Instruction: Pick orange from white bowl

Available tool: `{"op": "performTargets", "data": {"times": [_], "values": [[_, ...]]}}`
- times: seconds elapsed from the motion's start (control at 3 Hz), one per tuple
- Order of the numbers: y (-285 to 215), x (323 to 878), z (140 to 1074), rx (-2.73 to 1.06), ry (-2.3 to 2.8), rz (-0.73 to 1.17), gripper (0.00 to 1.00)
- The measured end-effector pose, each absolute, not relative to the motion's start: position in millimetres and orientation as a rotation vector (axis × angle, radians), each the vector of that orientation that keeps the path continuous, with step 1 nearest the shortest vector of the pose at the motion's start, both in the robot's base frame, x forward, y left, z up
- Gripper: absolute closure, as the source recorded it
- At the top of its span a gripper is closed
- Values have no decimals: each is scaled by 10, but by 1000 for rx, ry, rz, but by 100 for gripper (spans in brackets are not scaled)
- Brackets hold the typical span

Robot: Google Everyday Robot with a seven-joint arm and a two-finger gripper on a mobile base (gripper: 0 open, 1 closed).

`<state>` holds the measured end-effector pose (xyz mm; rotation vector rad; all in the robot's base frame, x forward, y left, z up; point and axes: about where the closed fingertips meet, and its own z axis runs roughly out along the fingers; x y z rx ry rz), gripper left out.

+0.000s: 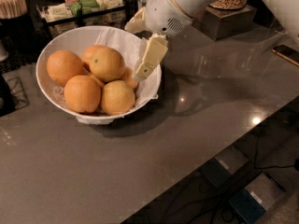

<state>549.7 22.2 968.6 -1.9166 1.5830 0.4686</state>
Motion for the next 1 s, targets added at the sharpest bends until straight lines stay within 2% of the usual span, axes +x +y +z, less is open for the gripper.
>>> {"op": "performTargets", "data": {"times": [0.33,1.0], "values": [[273,5560,9674,-1929,1560,472,13],[456,5683,9588,-1994,1467,477,17]]}}
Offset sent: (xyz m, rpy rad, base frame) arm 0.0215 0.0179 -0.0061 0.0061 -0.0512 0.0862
